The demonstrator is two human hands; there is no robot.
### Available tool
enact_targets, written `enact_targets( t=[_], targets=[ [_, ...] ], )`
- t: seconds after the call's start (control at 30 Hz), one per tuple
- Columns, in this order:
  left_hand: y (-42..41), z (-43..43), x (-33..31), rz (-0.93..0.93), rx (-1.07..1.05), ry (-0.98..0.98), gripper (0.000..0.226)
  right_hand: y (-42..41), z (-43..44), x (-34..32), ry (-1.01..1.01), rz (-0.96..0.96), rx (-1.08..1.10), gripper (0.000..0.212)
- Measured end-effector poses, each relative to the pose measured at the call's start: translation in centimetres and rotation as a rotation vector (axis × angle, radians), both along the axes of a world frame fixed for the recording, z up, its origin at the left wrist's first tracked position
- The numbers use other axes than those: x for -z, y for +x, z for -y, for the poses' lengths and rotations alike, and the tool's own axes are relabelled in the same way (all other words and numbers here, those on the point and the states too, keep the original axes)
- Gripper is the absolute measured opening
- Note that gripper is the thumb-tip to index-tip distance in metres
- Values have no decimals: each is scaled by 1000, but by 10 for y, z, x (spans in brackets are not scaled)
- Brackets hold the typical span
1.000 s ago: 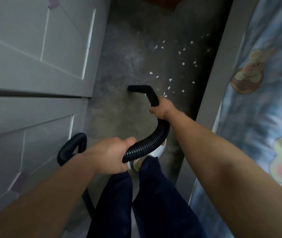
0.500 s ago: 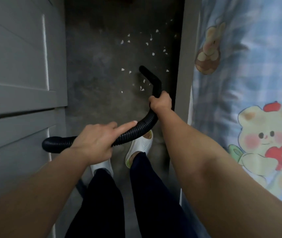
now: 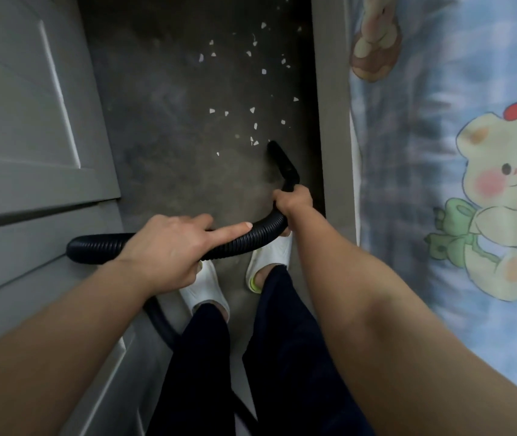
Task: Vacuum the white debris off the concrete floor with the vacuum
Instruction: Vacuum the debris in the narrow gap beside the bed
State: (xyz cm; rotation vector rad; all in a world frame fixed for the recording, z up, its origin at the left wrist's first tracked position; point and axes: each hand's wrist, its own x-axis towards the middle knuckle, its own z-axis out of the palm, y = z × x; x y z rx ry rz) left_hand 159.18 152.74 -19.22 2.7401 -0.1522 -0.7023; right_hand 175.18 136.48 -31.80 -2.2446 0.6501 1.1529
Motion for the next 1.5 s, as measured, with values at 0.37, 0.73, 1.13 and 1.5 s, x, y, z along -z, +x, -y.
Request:
enact_targets(
  t=[0.37, 0.73, 1.13, 1.5],
  targets=[
    [-17, -15, 6, 1, 31, -52, 81, -15, -20, 7, 68, -45, -292, 49],
    [-10, -18, 5, -27, -1, -7, 84, -1, -29, 7, 32, -36, -378, 46],
    [33, -17, 26, -23, 7, 44, 89, 35, -12, 22, -73, 90, -116, 48],
    [35, -28, 27, -59, -36, 17, 93, 46, -29, 22, -137, 99, -180, 52]
  ],
)
